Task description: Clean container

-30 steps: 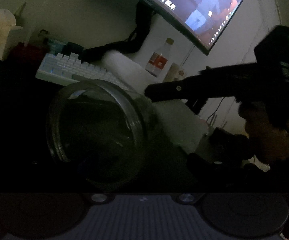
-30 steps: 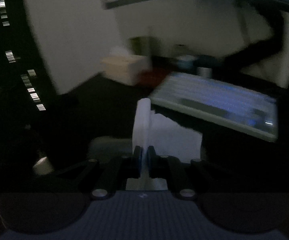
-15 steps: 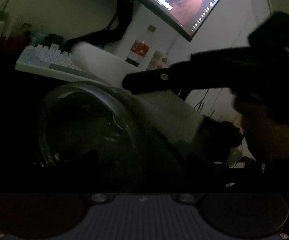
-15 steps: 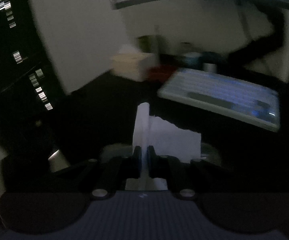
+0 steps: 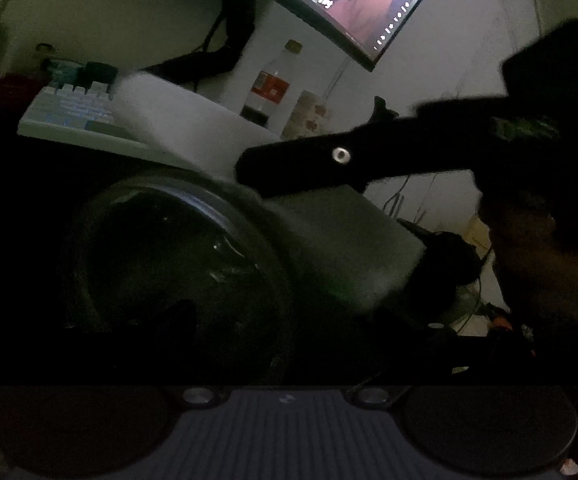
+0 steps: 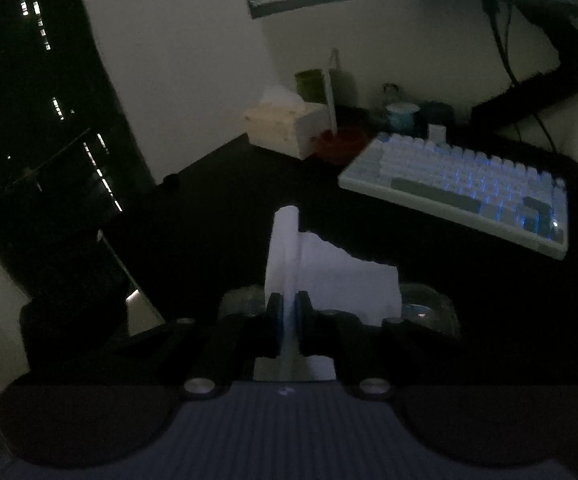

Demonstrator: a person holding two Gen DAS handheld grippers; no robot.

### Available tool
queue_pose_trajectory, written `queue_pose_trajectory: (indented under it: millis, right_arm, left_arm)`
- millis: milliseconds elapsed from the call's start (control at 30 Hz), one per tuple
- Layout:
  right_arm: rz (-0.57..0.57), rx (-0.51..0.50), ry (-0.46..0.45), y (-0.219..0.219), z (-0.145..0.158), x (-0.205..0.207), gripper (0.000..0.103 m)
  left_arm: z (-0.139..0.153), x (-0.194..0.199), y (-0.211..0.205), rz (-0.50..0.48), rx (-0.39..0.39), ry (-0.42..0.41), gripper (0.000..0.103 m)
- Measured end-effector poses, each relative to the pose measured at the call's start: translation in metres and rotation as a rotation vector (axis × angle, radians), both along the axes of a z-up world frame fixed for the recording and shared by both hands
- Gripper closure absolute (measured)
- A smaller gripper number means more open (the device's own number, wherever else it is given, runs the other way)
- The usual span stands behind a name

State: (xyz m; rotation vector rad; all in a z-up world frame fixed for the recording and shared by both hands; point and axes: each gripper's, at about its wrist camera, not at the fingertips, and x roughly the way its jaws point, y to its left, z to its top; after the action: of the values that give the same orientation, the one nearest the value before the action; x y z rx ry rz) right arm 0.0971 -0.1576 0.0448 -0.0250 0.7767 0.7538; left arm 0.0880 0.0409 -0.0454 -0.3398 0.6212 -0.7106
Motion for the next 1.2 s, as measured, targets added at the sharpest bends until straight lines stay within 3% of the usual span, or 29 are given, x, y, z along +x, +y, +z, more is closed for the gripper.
queue_pose_trajectory:
  millis: [133,400,600,767,867,967,1033,1133,1200]
  right_arm:
    - [-0.138,-0.028,0.058,-0.017,-0.001,0.025,0.095]
    - [0.052,-0.034,0.007,0.011,0.005,-0.011,0.094]
    - [-0.145,-0.064,0.031,-0.01,-0.002,0.029,0.094]
    - [-0.083,-0.029,0.023,-0.001,0.0,0.014,0.091]
    - [0.036,0.002,0.031,0.009,0.003,-0.002,0.09]
    - [0.059,-0.031,0.001,0.014,0.004,-0.005,0.092]
    - [-0.004,-0.05,-0.001,0.008,0.002,0.005,0.092]
    - [-0.187,-0.117,-0.017,-0.002,-0.002,0.024,0.091]
    - [-0.247,-0.082,0.028,-0.002,-0.002,0.031,0.092]
  left_arm:
    - [0.001,0.001,-0.001,-0.001,0.004,-0.001,0.007]
    - [0.0,0.0,-0.003,0.019,0.012,-0.016,0.007]
    - [0.001,0.002,-0.002,0.015,0.003,-0.01,0.007]
    - [-0.001,0.002,-0.002,0.013,0.013,-0.019,0.007]
    - [-0.001,0.002,-0.002,0.012,0.015,-0.022,0.007]
    - [-0.002,0.001,-0.001,0.008,0.016,-0.022,0.007]
    - [-0.004,-0.004,0.006,-0.004,0.022,-0.027,0.007]
    - [-0.005,-0.008,0.008,0.056,0.027,-0.034,0.007]
    - [-0.006,-0.009,0.01,0.073,0.017,-0.031,0.007]
